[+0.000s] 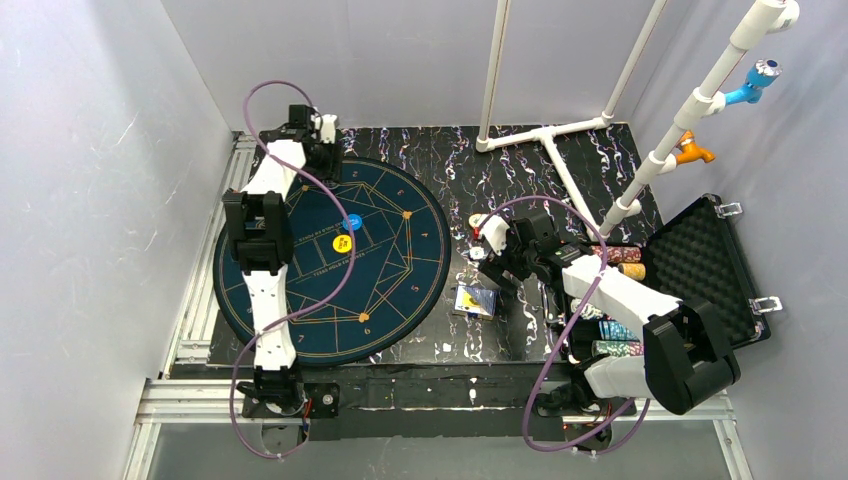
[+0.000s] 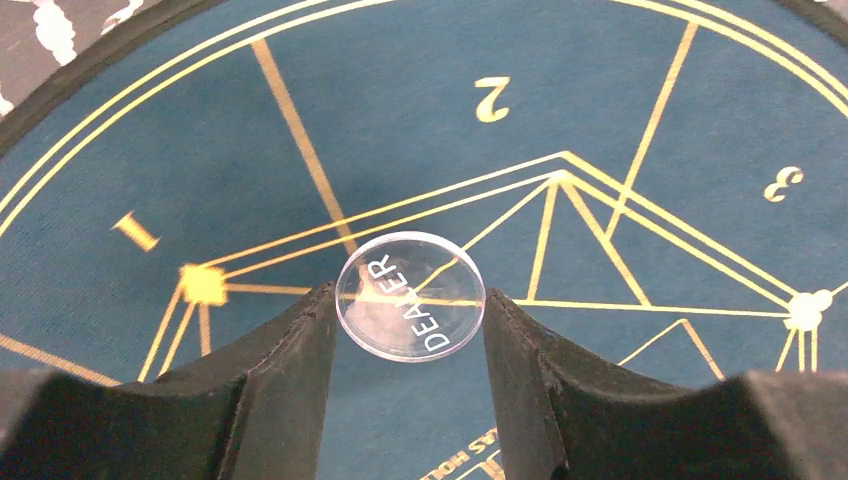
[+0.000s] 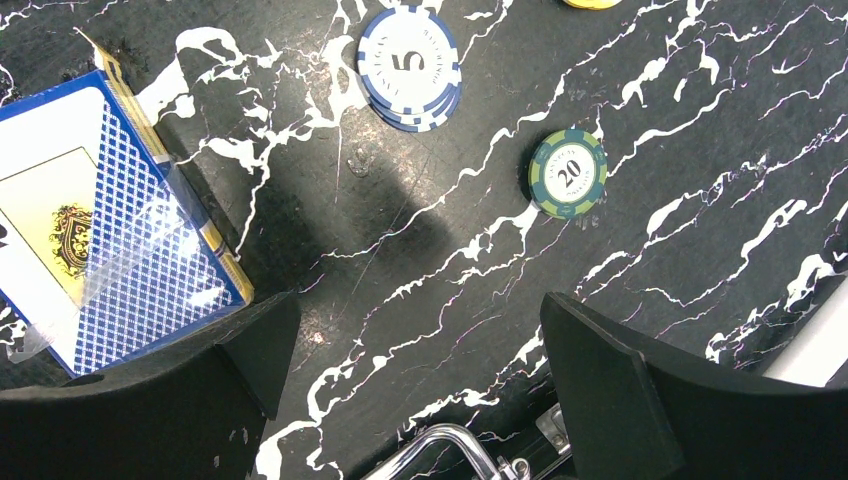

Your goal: Distribute texas hold em gaming equipment

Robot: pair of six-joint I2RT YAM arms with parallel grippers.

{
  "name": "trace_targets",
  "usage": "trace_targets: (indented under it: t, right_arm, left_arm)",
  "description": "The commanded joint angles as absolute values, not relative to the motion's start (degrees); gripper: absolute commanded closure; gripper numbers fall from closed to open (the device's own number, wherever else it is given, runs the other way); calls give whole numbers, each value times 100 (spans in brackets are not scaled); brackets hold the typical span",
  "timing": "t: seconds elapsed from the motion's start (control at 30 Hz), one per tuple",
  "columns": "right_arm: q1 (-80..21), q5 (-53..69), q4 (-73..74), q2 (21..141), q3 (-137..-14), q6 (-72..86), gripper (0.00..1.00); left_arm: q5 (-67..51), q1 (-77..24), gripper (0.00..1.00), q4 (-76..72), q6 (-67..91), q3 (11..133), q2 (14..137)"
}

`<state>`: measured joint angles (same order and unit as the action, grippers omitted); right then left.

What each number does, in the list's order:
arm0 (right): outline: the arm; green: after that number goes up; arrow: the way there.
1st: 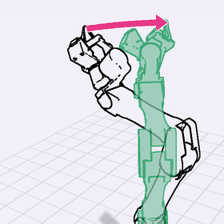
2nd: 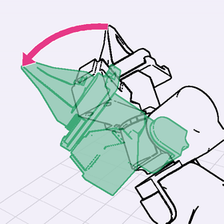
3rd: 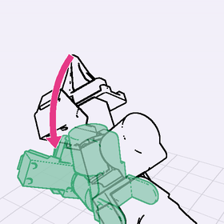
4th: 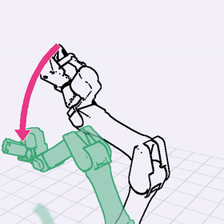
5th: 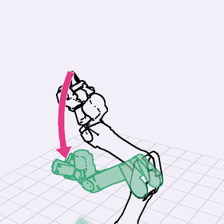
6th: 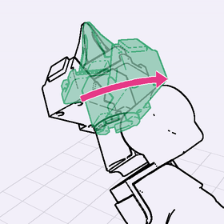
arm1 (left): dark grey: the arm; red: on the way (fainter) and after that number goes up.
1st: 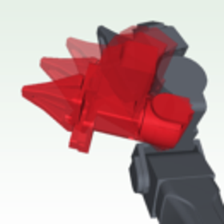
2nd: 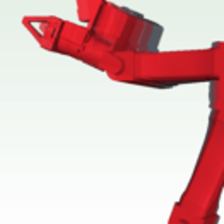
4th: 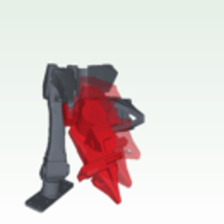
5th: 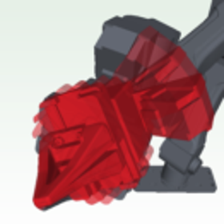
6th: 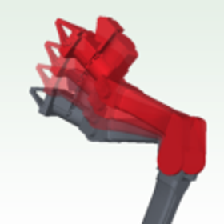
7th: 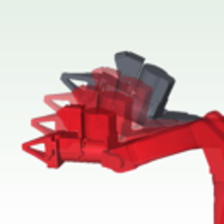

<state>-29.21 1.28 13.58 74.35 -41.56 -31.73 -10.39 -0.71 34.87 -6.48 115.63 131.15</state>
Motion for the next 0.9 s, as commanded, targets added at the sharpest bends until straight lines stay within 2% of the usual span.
trace_targets:
  t: [0.0, 0.63, 0.73, 0.83, 0.87]
  right_arm:
    - [-2883, 140, 1358, 7418, -4324, -3206, 0]
    - [-2813, 173, 1391, 7457, -4340, -3216, 0]
    - [-2804, 167, 1397, 7464, -4342, -3215, 0]
    - [-2804, 167, 1406, 7447, -4342, -3218, 0]
    - [-2804, 167, 1406, 7437, -4342, -3219, 0]
  left_arm:
    - [-1106, -423, 69, 3602, -760, 11828, 13271]
    - [-766, -726, 65, 3674, -808, 12363, 13893]
    - [-698, -771, 56, 3706, -823, 12470, 13979]
    - [-677, -773, 31, 3799, -767, 12572, 14034]
    - [-685, -773, 26, 3836, -757, 12607, 14032]
